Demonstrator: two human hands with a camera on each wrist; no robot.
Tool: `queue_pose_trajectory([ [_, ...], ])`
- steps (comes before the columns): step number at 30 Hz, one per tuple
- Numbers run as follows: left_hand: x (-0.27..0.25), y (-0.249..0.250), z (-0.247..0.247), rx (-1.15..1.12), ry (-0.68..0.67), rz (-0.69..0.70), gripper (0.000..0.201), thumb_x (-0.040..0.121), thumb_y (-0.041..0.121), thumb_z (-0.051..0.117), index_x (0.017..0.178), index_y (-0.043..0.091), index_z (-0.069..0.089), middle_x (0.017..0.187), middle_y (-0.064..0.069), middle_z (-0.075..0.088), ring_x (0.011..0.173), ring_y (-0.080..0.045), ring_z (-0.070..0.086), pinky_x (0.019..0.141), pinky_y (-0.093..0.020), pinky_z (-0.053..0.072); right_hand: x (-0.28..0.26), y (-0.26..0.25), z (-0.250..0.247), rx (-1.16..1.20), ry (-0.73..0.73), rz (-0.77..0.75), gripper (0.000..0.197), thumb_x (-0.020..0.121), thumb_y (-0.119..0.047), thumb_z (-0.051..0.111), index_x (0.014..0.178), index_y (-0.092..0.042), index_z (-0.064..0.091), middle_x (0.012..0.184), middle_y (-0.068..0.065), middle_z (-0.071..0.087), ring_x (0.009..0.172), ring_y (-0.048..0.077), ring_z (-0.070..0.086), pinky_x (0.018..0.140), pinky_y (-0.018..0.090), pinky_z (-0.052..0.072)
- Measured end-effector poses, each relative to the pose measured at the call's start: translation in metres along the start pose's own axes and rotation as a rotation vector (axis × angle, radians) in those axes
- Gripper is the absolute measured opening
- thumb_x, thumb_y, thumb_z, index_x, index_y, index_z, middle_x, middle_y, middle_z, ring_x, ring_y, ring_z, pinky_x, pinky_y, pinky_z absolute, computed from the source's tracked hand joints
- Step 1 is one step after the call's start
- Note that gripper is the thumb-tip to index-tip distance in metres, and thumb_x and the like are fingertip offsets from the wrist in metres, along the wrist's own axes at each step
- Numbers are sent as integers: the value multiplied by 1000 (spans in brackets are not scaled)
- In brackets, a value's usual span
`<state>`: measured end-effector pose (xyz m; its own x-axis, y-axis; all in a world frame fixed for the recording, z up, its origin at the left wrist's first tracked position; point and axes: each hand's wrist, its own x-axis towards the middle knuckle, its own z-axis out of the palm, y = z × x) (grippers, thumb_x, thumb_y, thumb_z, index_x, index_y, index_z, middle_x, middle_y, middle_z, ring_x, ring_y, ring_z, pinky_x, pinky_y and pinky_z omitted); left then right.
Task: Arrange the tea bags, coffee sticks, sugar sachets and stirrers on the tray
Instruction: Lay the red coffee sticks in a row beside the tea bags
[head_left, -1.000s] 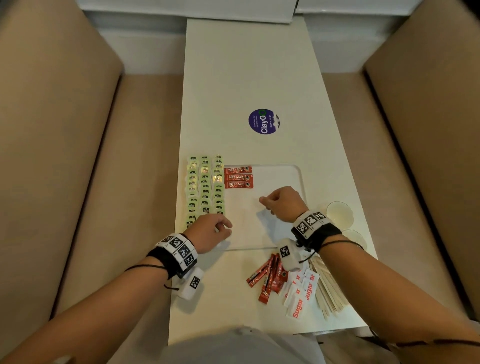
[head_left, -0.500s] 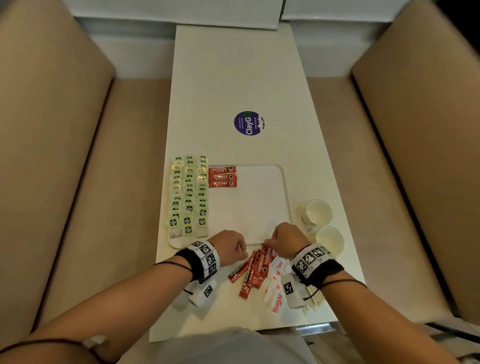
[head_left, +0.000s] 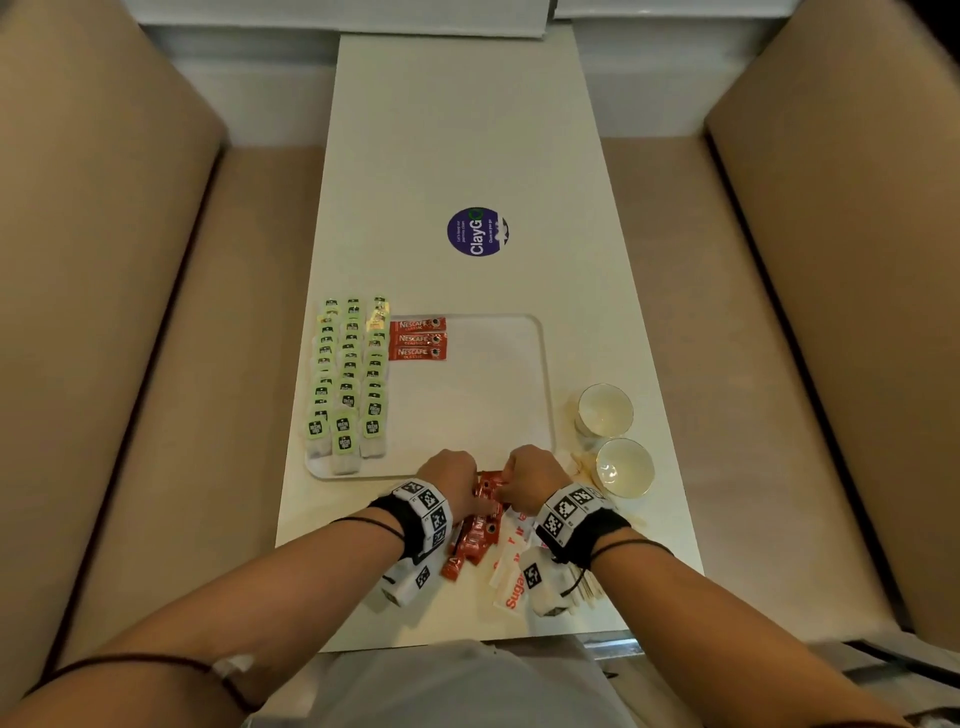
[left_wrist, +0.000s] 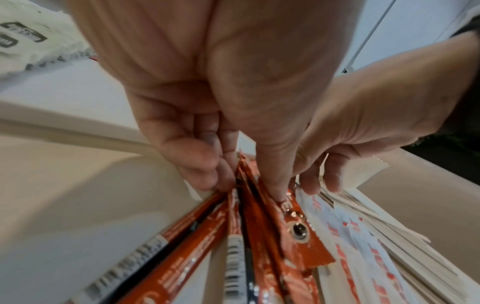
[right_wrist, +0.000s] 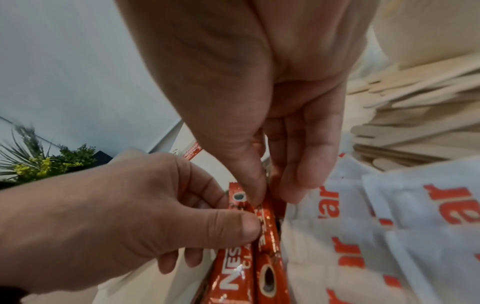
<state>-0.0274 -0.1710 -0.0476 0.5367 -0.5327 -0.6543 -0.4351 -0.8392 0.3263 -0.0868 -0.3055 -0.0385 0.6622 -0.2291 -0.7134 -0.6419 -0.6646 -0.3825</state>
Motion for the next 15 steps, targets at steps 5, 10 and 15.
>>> queue_pose_trajectory([
  [5,-3,-2,2,-107,9,-40,34,75,40,80,63,14,60,59,-1,55,56,-18,51,55,-28,43,-2,2,-3,74,12,-37,8,79,-9,72,81,-2,68,87,17,75,80,28,74,71,43,61],
  [10,-9,-8,-1,-266,16,-61,33,72,33,79,59,18,54,57,0,49,55,-16,45,54,-26,38,-4,6,-10,187,35,-63,25,79,-16,78,87,-19,54,91,8,70,80,23,71,70,38,61],
  [15,-12,-23,-10,-426,53,-61,27,83,38,75,71,16,64,69,-3,64,63,-18,57,62,-31,47,-3,6,-20,336,32,-133,37,85,-21,78,113,-20,54,86,3,72,67,14,69,60,28,53],
])
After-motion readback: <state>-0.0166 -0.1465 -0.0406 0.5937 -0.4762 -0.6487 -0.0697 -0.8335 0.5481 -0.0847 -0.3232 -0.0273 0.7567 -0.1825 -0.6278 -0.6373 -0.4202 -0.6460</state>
